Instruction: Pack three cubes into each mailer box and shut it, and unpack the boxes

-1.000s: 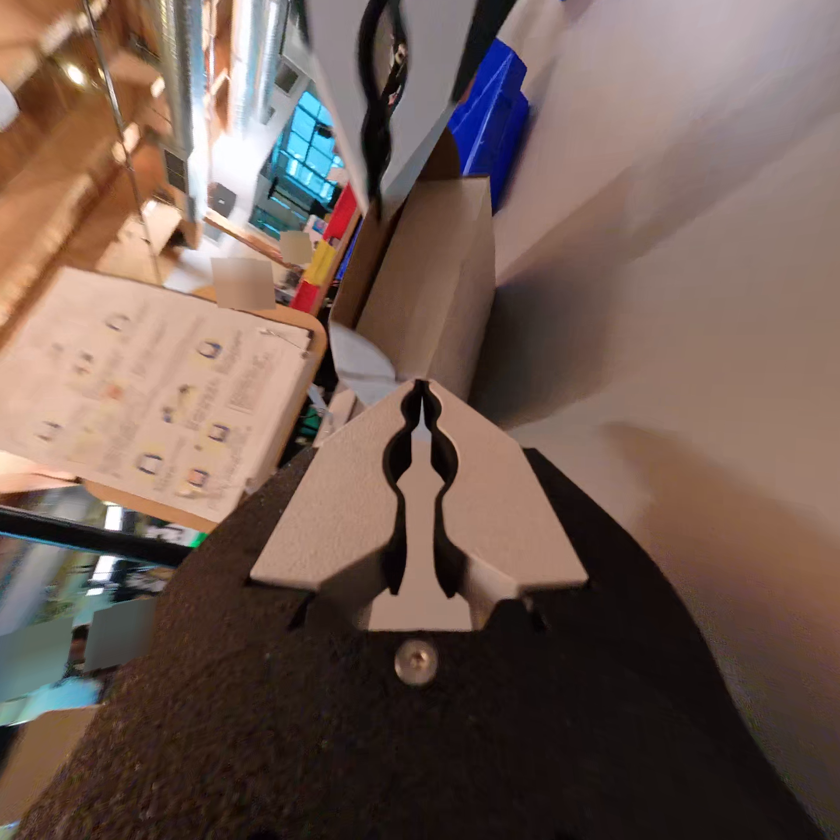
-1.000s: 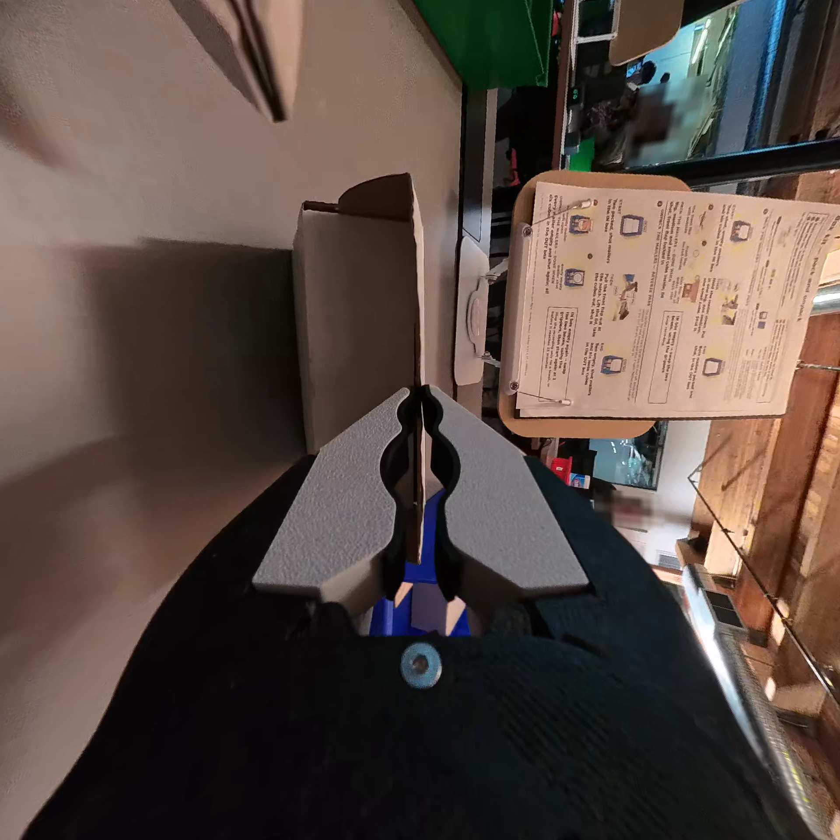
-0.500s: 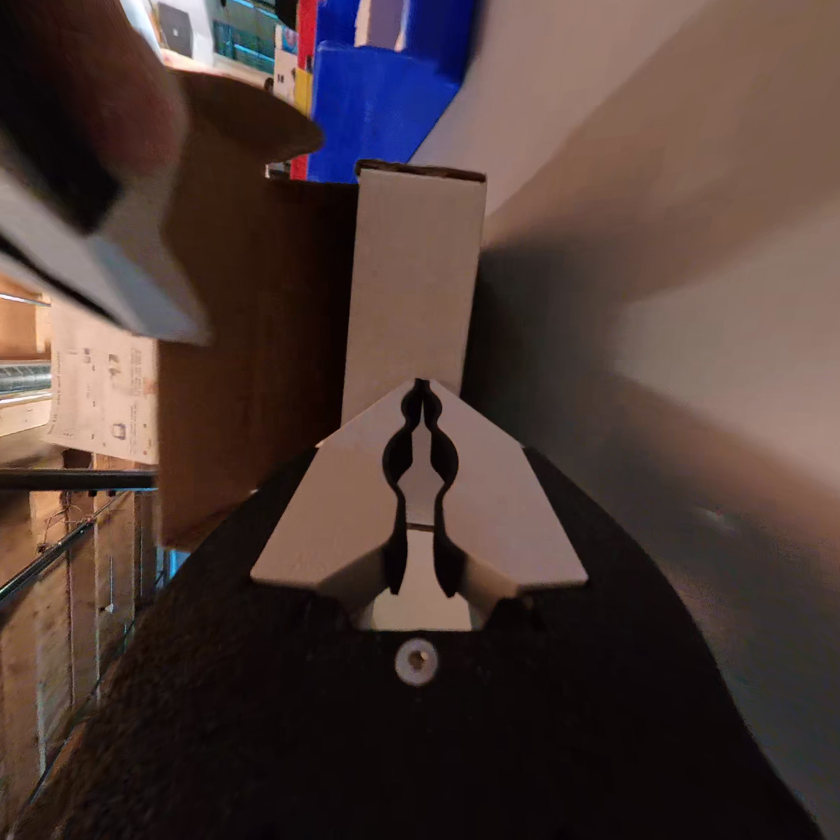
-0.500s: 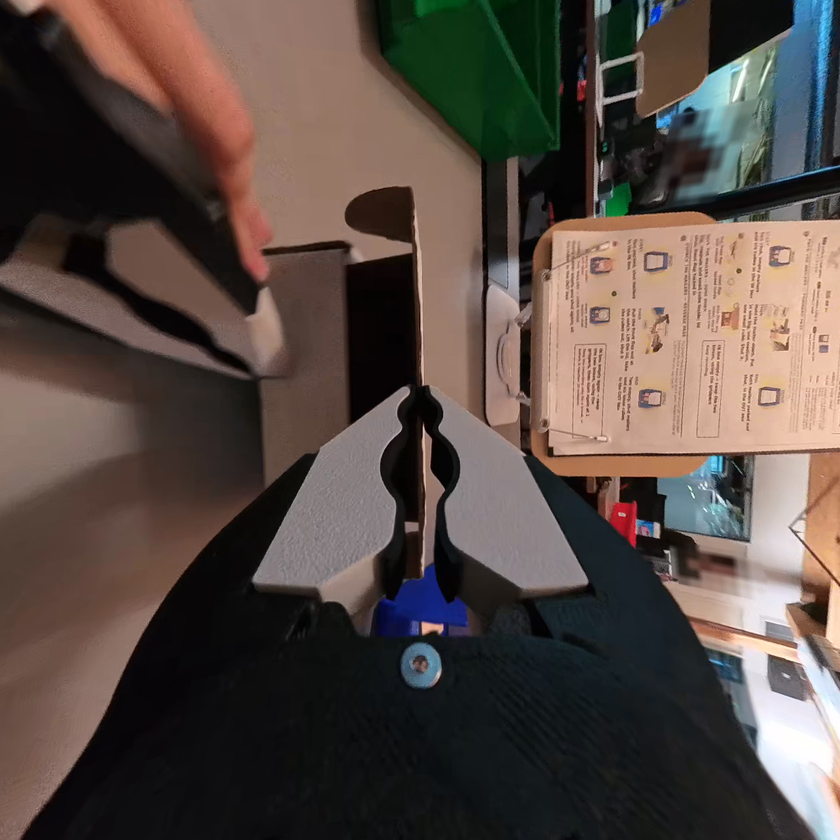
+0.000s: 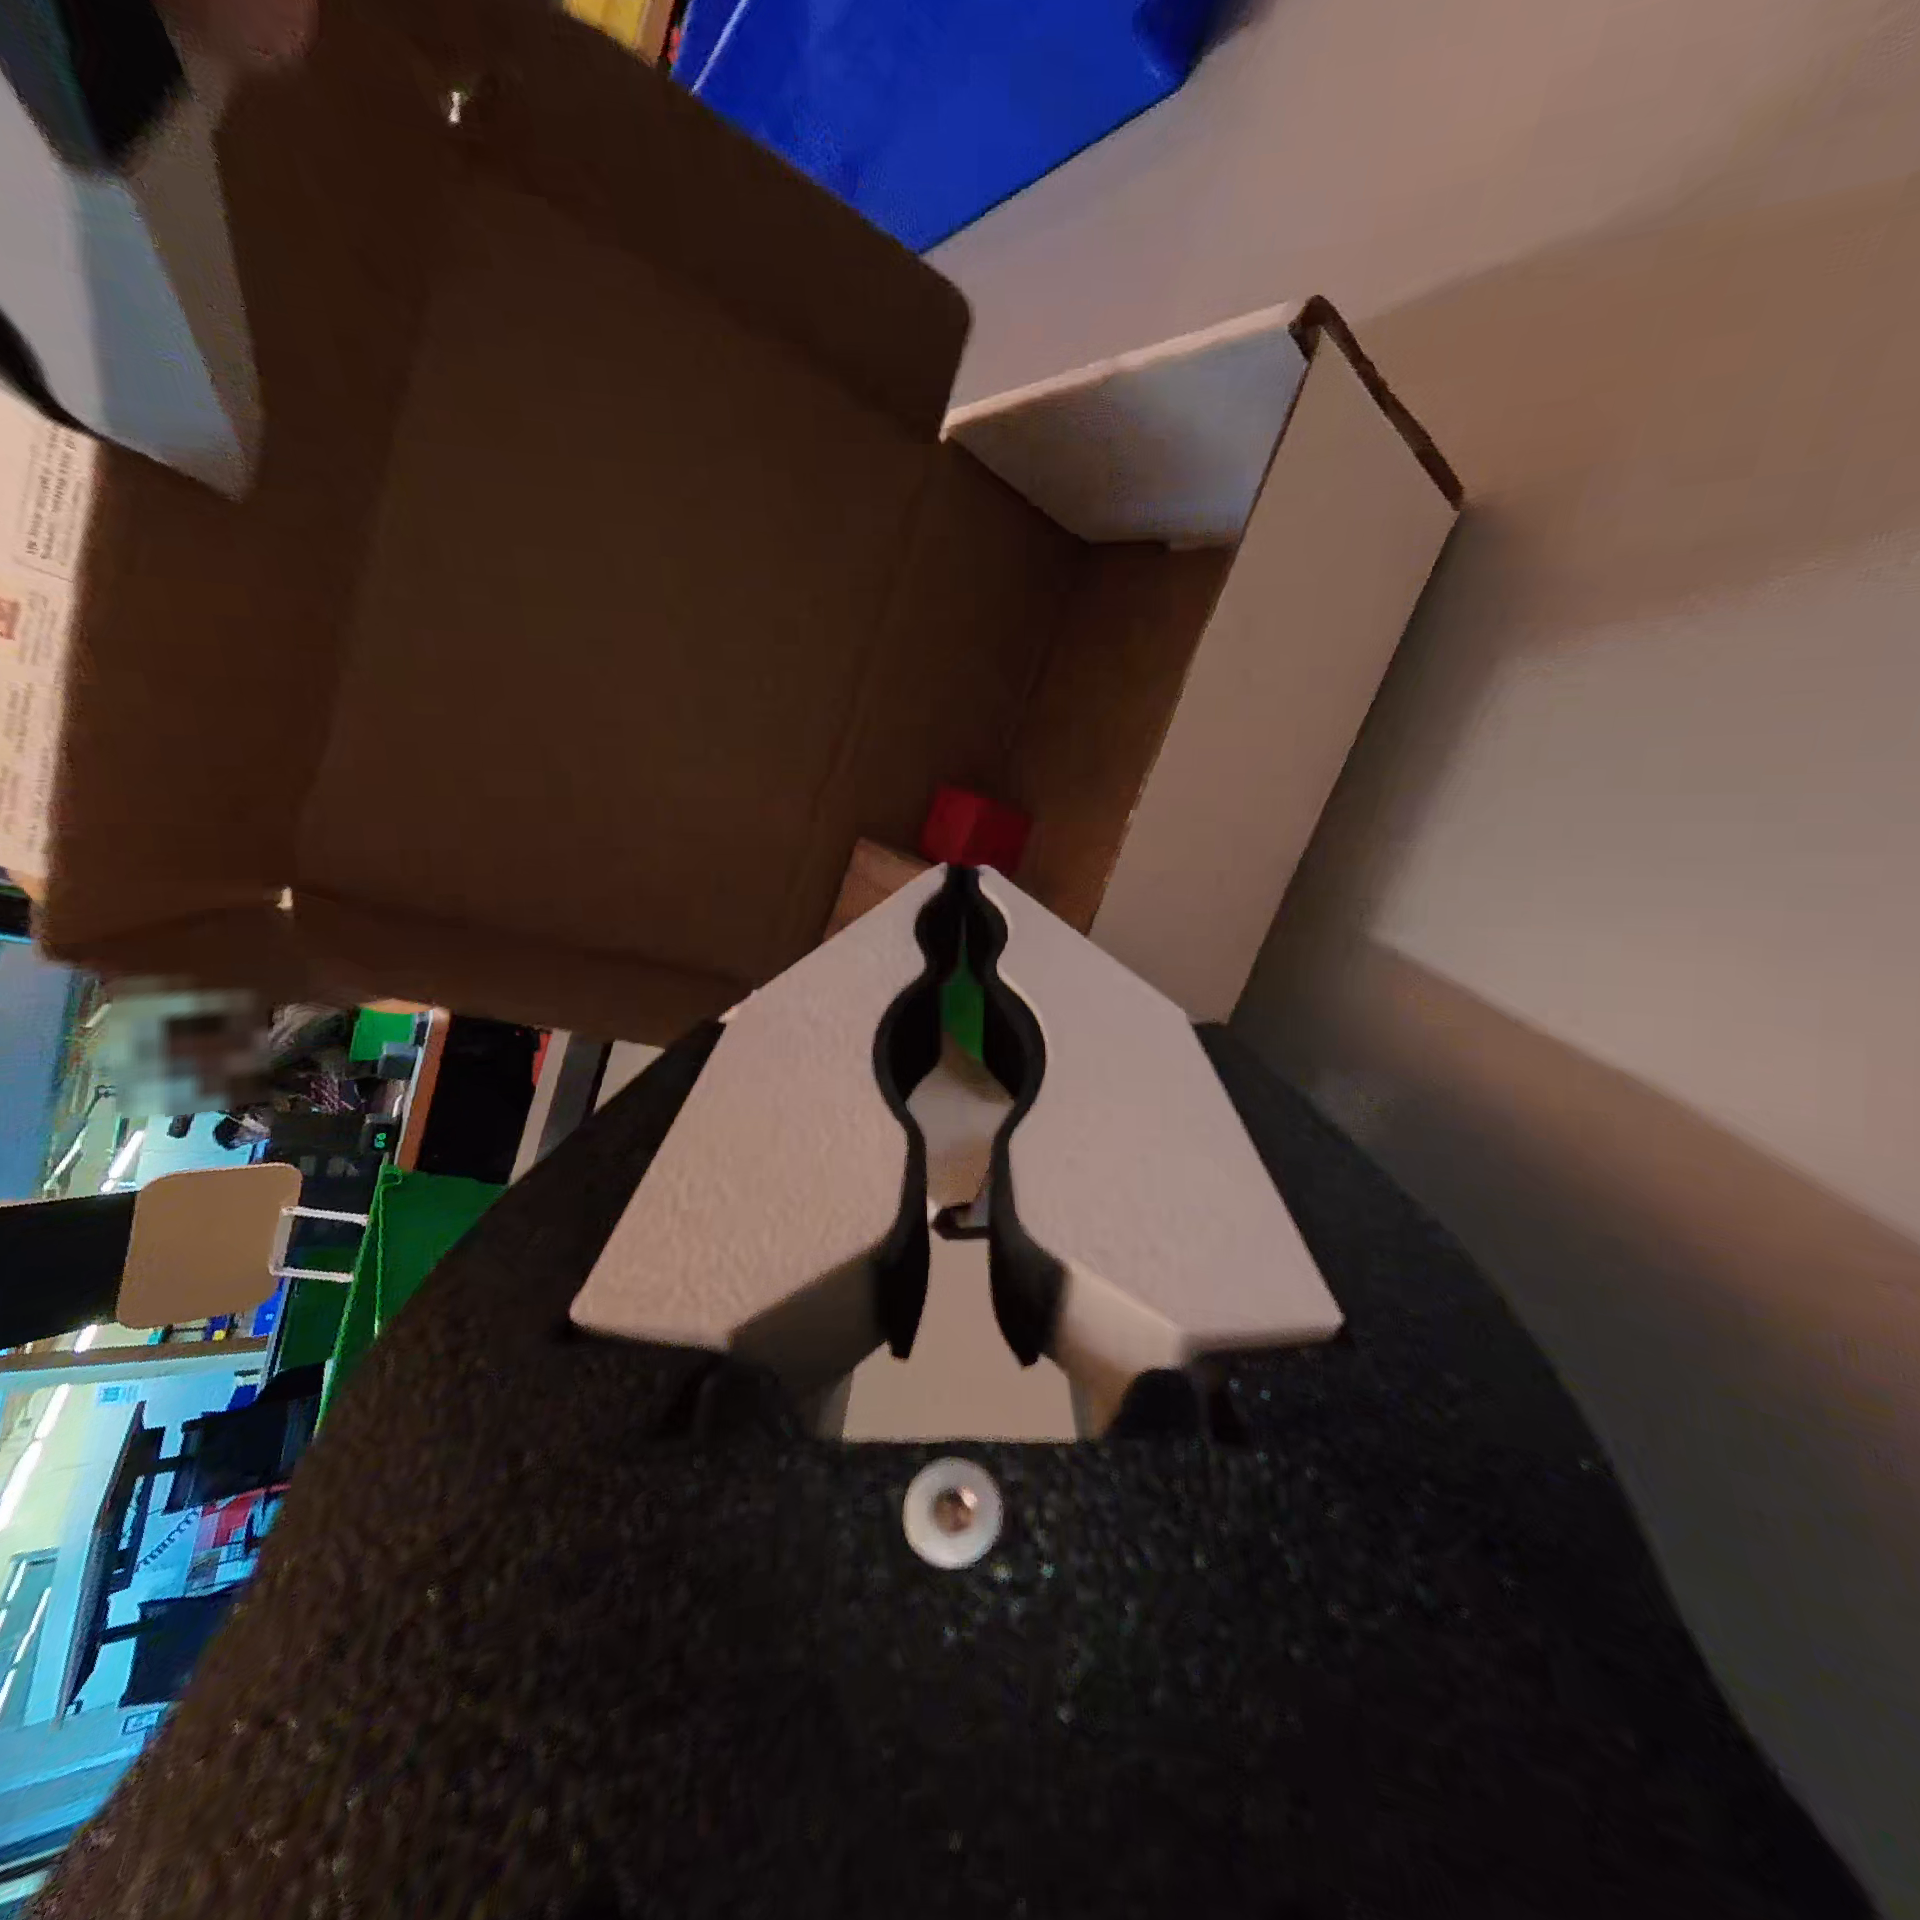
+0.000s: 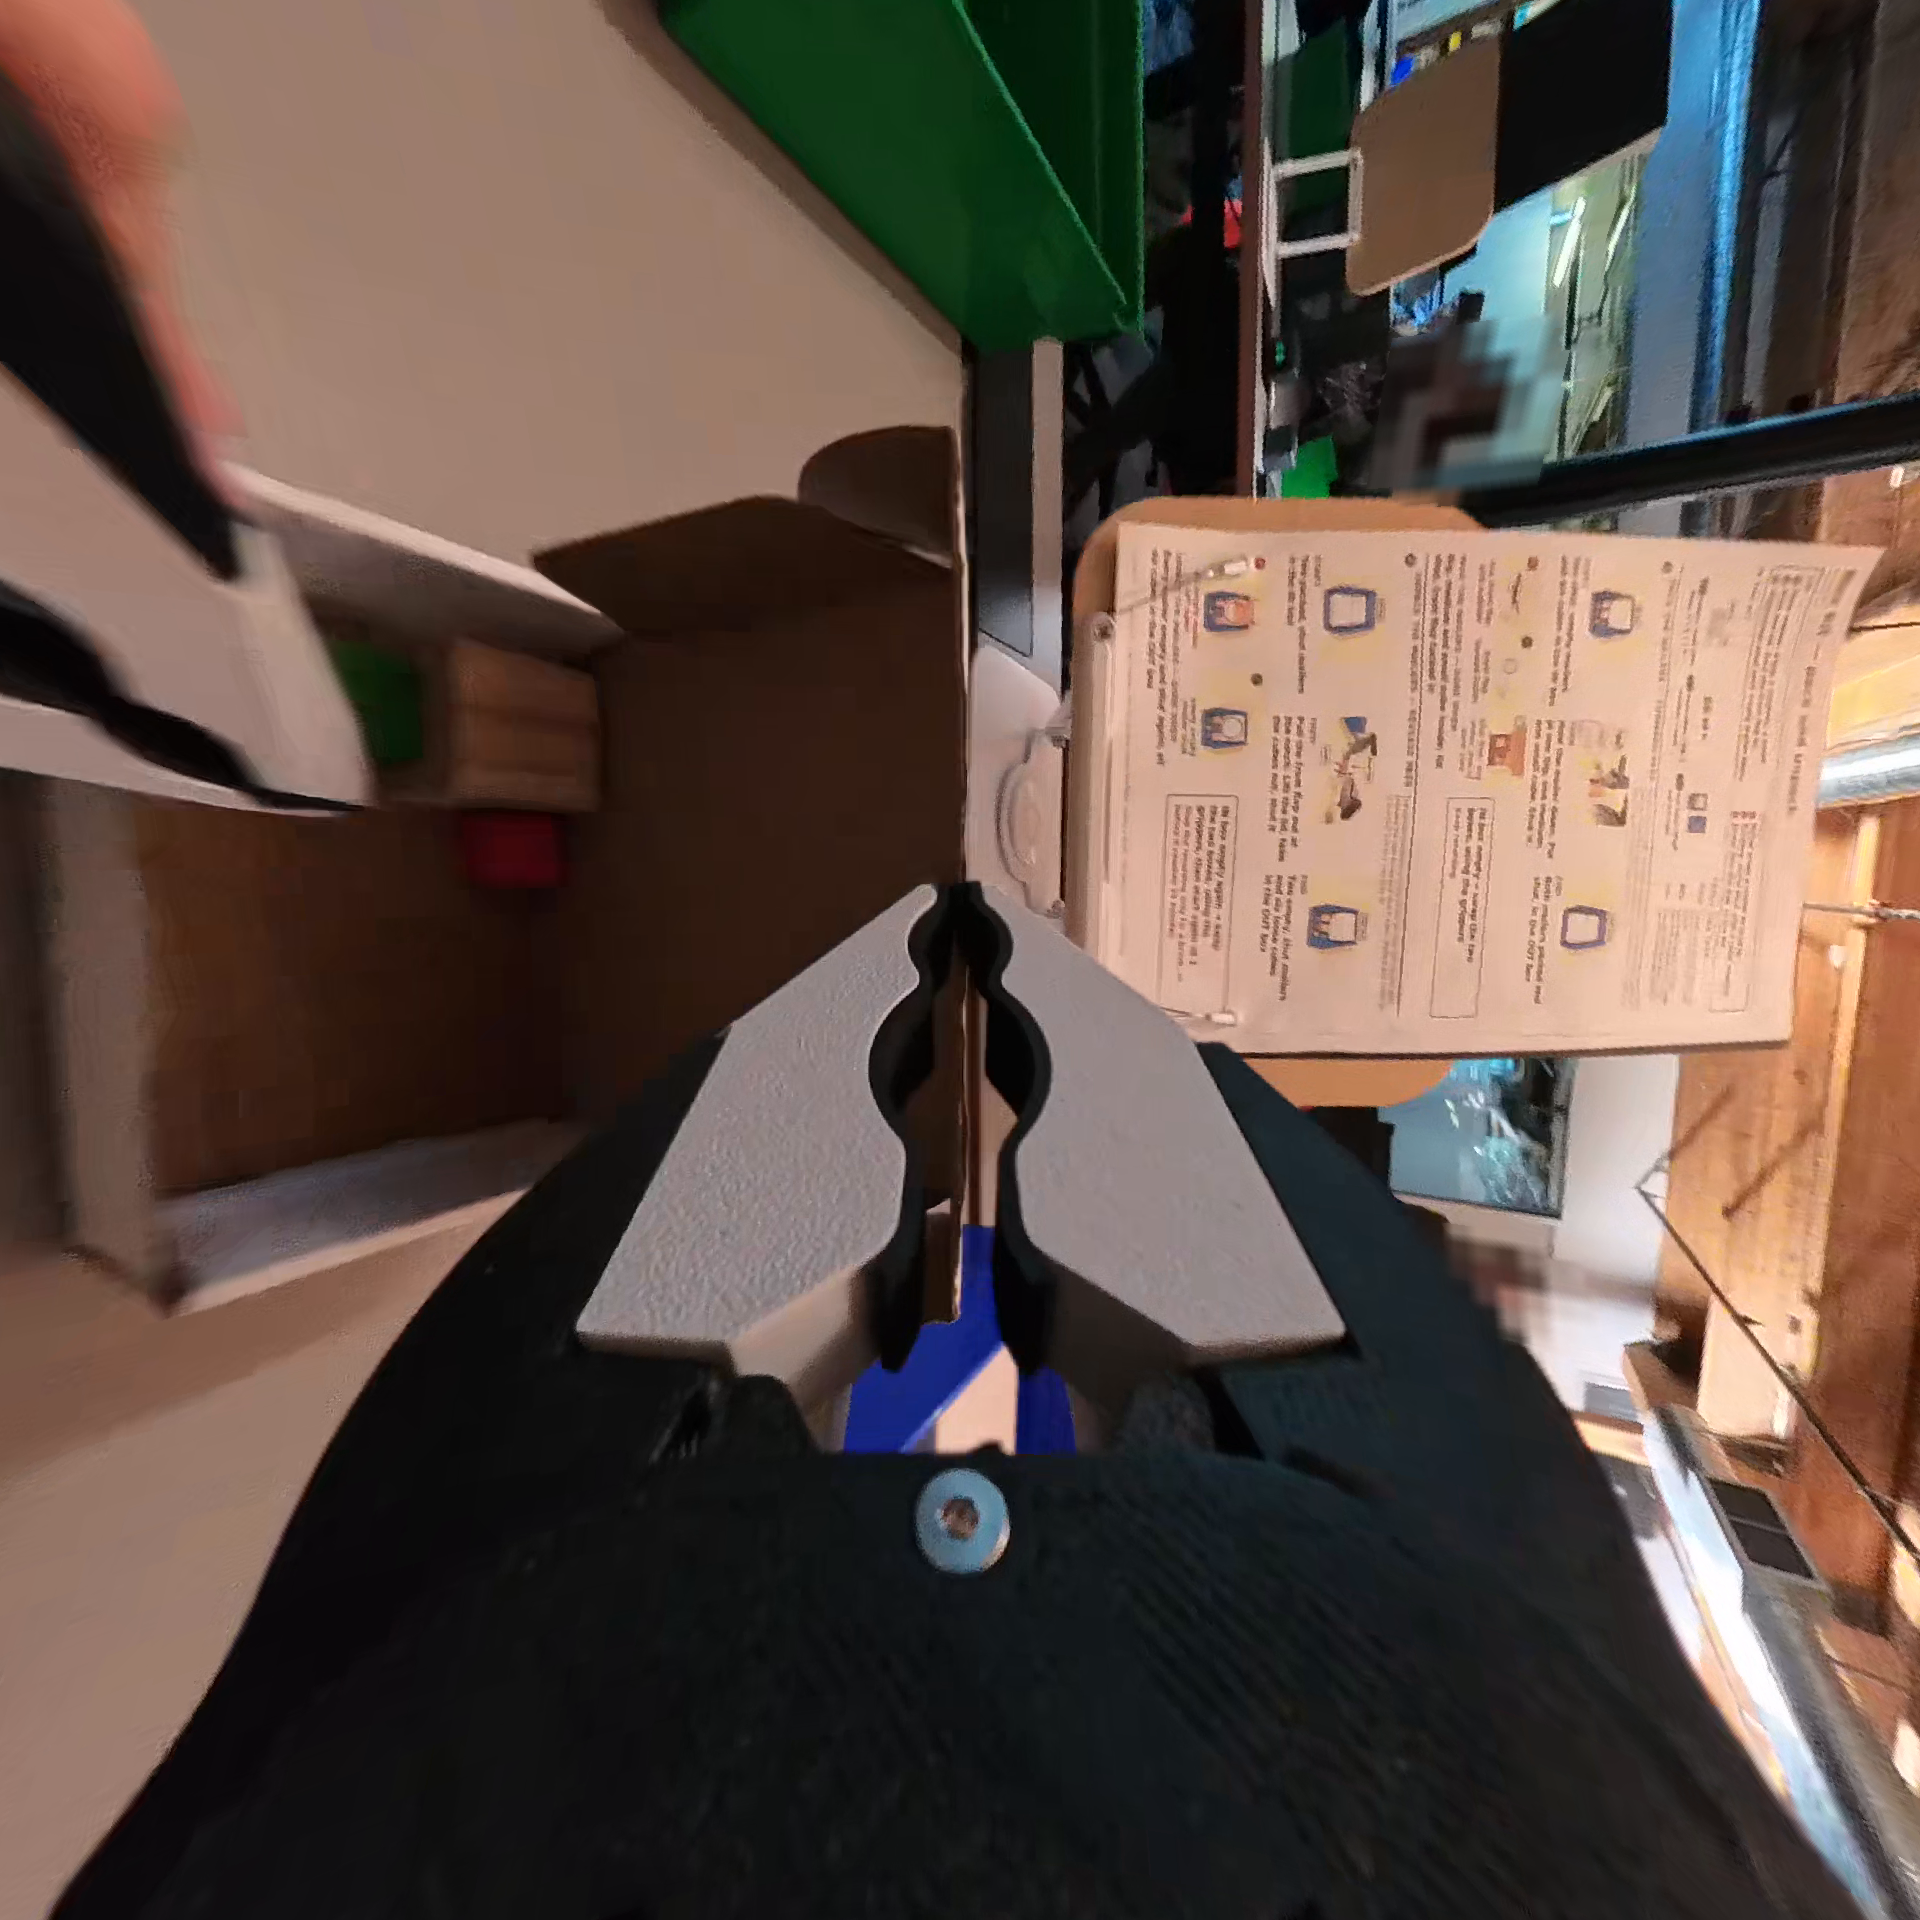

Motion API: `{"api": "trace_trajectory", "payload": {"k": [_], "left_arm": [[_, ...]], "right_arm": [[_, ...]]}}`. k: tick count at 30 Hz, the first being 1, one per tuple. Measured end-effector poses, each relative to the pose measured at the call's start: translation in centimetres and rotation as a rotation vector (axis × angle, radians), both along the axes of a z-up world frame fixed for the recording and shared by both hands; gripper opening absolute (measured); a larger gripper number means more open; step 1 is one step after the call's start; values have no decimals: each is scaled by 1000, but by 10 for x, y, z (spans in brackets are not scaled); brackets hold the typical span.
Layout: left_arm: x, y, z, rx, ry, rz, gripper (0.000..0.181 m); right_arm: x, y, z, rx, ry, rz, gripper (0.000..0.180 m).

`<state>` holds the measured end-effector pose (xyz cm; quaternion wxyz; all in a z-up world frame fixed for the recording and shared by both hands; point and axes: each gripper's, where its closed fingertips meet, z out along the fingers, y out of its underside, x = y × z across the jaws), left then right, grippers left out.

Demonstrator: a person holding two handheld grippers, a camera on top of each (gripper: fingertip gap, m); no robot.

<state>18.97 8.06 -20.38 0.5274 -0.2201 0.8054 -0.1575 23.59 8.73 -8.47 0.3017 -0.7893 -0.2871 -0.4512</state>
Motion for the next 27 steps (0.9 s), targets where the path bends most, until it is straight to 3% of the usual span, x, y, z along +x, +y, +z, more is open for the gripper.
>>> {"api": "trace_trajectory", "payload": {"k": [4, 8, 11, 15, 18, 23, 27], "left_arm": [[0, 2, 0, -1, 12, 19, 0], [-2, 3, 0, -70, 13, 39, 0], [-3, 3, 0, -89, 9, 51, 0], [-3, 3, 0, -123, 10, 68, 0], [-3, 2, -1, -205, 37, 69, 0], [-7, 8, 17, -512, 72, 74, 3], [2, 49, 33, -727, 154, 201, 19]], "right_arm": [[64, 19, -23, -81, -49, -83, 2], [112, 31, -72, -139, 32, -171, 11], [123, 33, -106, -141, 163, -199, 16], [125, 35, -125, -154, 245, -191, 19], [123, 38, -106, -116, 219, -170, 32], [85, 33, -44, 17, 283, -97, 45], [29, 10, -20, 91, 519, -121, 52]]}}
